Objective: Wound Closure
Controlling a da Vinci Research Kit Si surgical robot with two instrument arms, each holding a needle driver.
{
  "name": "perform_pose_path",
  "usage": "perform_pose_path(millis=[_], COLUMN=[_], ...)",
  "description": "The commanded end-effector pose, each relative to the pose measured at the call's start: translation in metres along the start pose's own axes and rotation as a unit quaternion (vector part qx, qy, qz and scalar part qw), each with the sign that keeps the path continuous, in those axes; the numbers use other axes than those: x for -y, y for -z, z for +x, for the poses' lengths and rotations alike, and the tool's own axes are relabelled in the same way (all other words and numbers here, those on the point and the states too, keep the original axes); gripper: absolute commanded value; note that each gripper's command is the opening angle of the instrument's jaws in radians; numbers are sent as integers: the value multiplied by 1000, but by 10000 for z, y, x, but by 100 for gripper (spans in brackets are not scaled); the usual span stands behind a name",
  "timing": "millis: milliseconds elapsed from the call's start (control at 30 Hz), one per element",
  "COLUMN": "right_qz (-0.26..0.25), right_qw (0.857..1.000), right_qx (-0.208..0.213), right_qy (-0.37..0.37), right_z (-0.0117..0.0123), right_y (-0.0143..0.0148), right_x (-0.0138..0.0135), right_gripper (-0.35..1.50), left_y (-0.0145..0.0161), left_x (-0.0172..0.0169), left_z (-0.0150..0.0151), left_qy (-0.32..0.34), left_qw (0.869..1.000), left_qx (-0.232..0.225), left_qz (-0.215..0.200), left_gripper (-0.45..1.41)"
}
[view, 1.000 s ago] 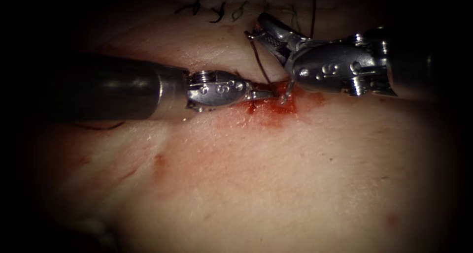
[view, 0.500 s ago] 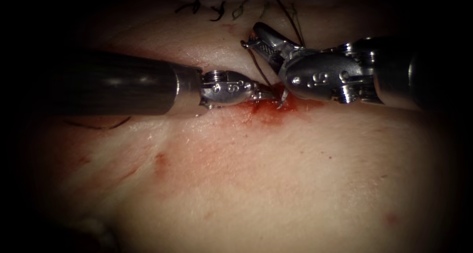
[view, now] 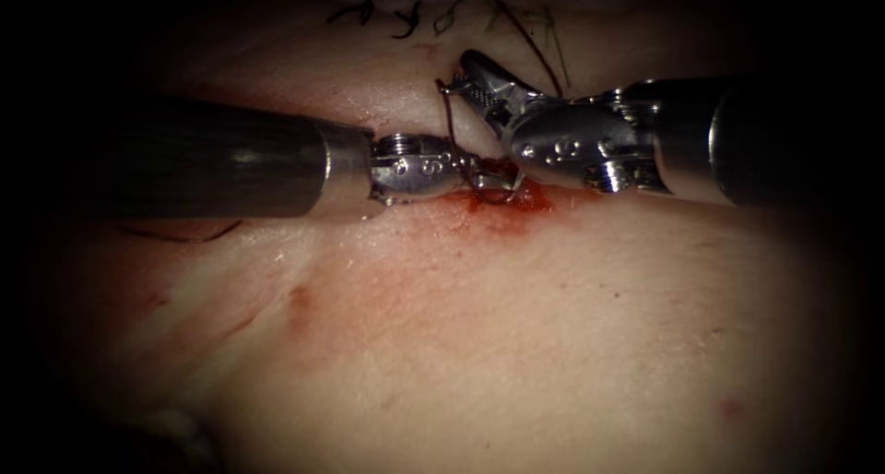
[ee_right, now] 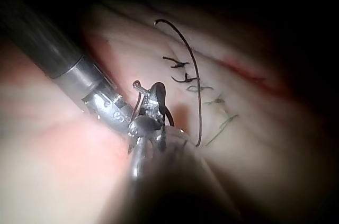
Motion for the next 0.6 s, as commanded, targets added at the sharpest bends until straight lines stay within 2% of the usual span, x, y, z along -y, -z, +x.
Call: perform_pose_path(millis=[33, 300, 600], right_qz=[1, 8, 9], right_qw=[1000, 1000, 1000], right_qx=[-1, 2, 8], right_qy=[-1, 1, 1], right_z=[0, 1, -4], right_y=[-5, -2, 8], right_x=[7, 9, -1], right_gripper=[-35, -35, -35], left_y=[-7, -6, -5], left_x=[-1, -1, -2], left_z=[-1, 0, -1], left_qy=[0, 1, 0], left_qw=[1000, 1000, 1000], left_qx=[-1, -1, -1], left_qz=[-1, -2, -2], left_gripper=[-16, -16, -16])
